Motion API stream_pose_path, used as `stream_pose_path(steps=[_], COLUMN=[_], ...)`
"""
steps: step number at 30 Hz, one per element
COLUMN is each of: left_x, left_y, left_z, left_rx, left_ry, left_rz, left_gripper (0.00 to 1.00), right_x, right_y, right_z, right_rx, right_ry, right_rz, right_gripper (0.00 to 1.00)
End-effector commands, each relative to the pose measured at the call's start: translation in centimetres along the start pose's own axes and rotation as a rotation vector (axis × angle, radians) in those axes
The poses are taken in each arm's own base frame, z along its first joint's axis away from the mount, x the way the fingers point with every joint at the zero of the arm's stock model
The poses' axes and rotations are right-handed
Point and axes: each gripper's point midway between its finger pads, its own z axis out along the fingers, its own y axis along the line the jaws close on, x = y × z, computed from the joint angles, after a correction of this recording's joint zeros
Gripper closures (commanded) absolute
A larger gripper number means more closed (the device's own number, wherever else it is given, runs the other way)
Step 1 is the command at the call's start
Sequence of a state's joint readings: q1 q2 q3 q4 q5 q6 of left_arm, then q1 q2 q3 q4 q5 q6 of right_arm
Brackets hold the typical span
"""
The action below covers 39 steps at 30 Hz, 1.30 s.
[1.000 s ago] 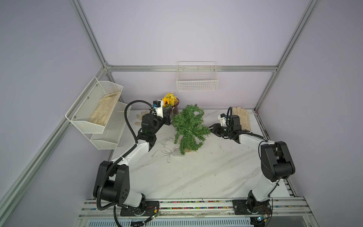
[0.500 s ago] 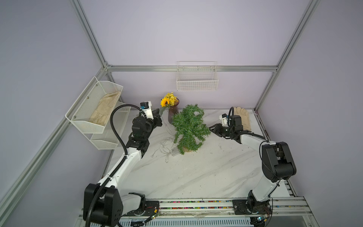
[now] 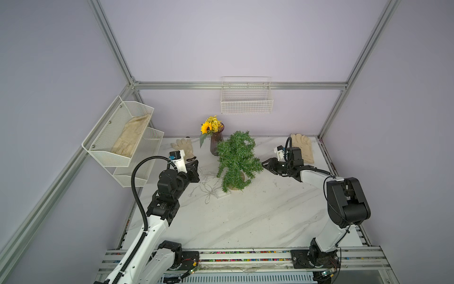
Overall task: Remove string lights from the small christmas tree
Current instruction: Remove the light string from the Christmas tree.
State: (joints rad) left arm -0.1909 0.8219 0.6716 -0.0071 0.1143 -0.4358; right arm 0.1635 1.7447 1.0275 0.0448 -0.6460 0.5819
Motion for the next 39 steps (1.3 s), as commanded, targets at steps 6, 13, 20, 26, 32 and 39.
stream_pose_path(steps=[6, 13, 20, 26, 32, 39], left_x=[-0.9, -7.1, -12.1, -15.5, -18.1, -19.4], left_y=[4.8, 4.7, 4.6, 6.2, 8.0, 6.9], left_z=[-3.2, -4.8, -3.2, -1.4, 0.8, 2.8], left_rx=[-0.326, -0.445, -0.531, -0.602, -0.613, -0.533], left_ry=[0.013, -0.045, -0.043, -0.014, 0.002, -0.002], left_rz=[-0.024, 0.065, 0.234, 0.329, 0.344, 0.309], left_gripper=[1.0, 1.0, 1.0, 1.0, 1.0, 1.0], right_x=[-0.5, -0.6, -0.6, -0.7, -0.6, -0.4], right_y=[0.4, 0.3, 0.3, 0.6, 0.6, 0.5], right_z=[-0.7, -0.7, -0.7, -0.8, -0.9, -1.0], right_rx=[-0.008, -0.009, -0.016, -0.024, -0.025, -0.025], right_ry=[-0.031, -0.032, -0.026, -0.029, -0.028, -0.024], right_rz=[-0.035, -0.039, -0.034, -0.037, -0.039, -0.034], right_gripper=[0.61, 0.61, 0.61, 0.61, 0.61, 0.61])
